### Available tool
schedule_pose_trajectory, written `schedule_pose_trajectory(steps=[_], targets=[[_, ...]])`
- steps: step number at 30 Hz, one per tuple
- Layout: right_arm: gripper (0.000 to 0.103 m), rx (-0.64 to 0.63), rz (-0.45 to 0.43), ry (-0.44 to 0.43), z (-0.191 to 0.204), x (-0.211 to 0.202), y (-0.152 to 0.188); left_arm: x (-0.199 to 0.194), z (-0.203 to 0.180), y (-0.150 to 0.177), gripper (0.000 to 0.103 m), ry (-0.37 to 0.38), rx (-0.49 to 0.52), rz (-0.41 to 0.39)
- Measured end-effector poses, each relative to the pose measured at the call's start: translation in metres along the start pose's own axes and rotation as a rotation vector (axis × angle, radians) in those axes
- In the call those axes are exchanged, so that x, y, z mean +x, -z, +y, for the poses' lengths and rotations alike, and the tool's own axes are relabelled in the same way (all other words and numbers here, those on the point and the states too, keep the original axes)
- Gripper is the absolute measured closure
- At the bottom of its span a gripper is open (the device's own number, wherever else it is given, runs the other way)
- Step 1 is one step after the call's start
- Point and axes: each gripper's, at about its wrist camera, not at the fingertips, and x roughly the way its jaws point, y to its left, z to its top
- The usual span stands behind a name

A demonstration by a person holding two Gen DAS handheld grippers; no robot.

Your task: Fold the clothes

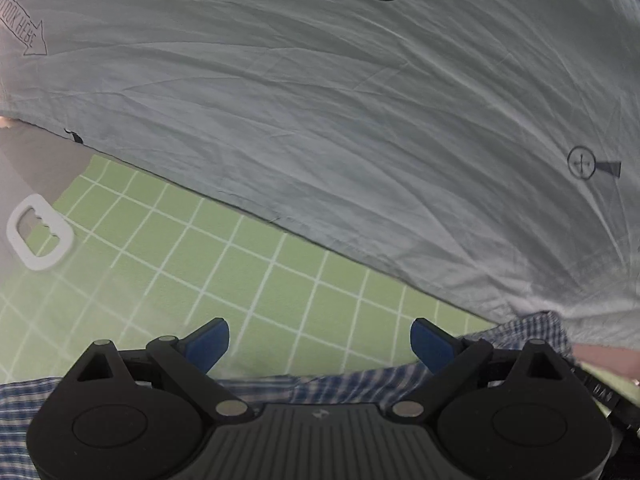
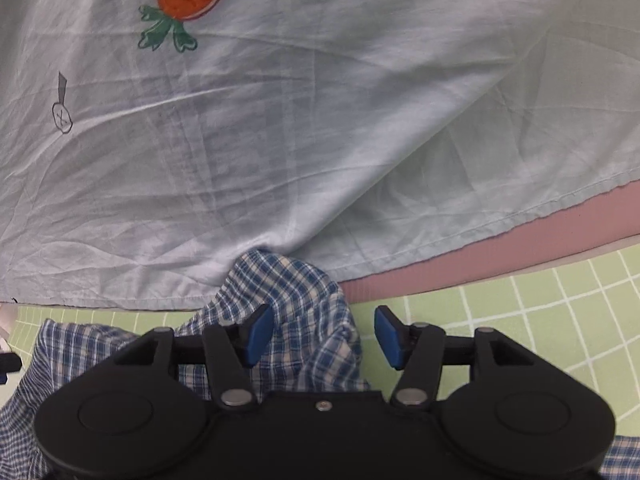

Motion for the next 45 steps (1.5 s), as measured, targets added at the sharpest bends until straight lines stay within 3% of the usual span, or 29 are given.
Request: schedule_pose_trajectory(steps=[4, 7, 15, 21, 23, 31, 39, 41, 44, 45], targets=[[0.047, -0.046, -0.004, 0.039, 0.005, -0.006, 0.005, 0.016, -0.027, -0.006, 0.007, 0.007, 0.028, 0.001], [0.05, -0.071, -0.002, 0.054, 0.005, -0.009, 0.009, 0.032, -0.048, 0.0, 0.011, -0.023, 0.085, 0.063], [0.053, -0.114, 0.025, 0.083, 0.005, -0.019, 0.031, 0.016, -0.064, 0.056, 0.011, 0.022, 0.148, 0.127], [0.053, -0.147, 0.028, 0.093, 0.002, -0.029, 0.049, 0.014, -0.058, 0.087, 0.011, -0.014, 0.169, 0.177], [0.053, -0.149, 0.03, 0.093, 0.001, -0.03, 0.051, 0.012, -0.055, 0.089, 0.011, -0.002, 0.153, 0.173], [0.053, -0.04, 0.007, 0.035, -0.009, -0.036, 0.036, 0.001, -0.039, 0.054, 0.011, 0.174, -0.035, 0.132], [0.053, 0.035, 0.023, -0.028, -0.007, -0.019, 0.022, 0.03, -0.054, 0.049, 0.011, 0.253, -0.08, 0.226], [0.053, 0.038, 0.04, -0.035, -0.005, -0.014, 0.025, 0.036, -0.057, 0.054, 0.016, 0.263, -0.107, 0.245], [0.052, 0.036, 0.045, -0.04, -0.003, -0.011, 0.03, 0.048, -0.063, 0.058, 0.04, 0.276, -0.1, 0.284], [0.054, 0.027, 0.045, -0.039, -0.001, -0.011, 0.031, 0.049, -0.066, 0.056, 0.053, 0.272, -0.076, 0.282]])
